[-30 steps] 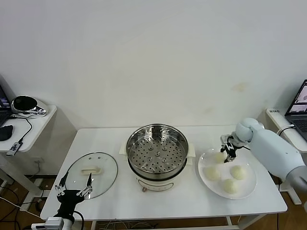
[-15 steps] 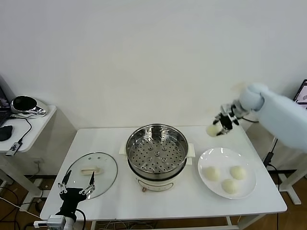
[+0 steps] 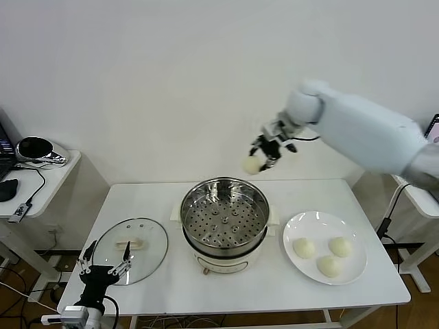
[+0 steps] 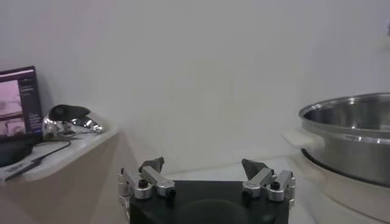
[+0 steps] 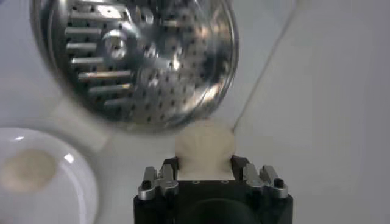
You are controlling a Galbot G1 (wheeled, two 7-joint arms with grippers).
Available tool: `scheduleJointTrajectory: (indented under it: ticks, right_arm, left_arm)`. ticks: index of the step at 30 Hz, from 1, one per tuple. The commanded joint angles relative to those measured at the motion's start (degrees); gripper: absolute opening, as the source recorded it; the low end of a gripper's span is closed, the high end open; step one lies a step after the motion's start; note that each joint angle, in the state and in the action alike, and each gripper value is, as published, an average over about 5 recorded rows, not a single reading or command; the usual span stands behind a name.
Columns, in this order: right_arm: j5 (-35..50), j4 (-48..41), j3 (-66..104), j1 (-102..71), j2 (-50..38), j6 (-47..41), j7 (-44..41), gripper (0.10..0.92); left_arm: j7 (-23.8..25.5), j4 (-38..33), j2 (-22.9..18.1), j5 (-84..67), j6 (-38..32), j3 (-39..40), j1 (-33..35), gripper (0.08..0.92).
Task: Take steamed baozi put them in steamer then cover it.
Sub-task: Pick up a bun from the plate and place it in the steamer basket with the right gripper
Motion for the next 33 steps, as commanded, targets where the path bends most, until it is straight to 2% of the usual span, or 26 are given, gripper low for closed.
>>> scheduleJointTrajectory:
  ticks: [1,13,33]
  right_arm:
    - [-6.44,-4.45,-5.76,0.66,13.96,10.87,2.74,0.552]
    - [-19.93,-9.08,-6.73,-6.15,17.32,22.11,7.1,0.555]
    - [-25.97,-10.21,-5.42,-9.22,14.7,26.64,9.49,0.56]
  left_arm:
    - [0.05,-1.04,-0.31,-0.06,0.08,-0.79,0.24,0.823]
    - [-0.03,-1.41,-1.4,-0.08,0.08,-2.03,1.05,0.823]
    - [0.04,-0.96,-2.05,0.29,0.22,-1.55,0.67,0.823]
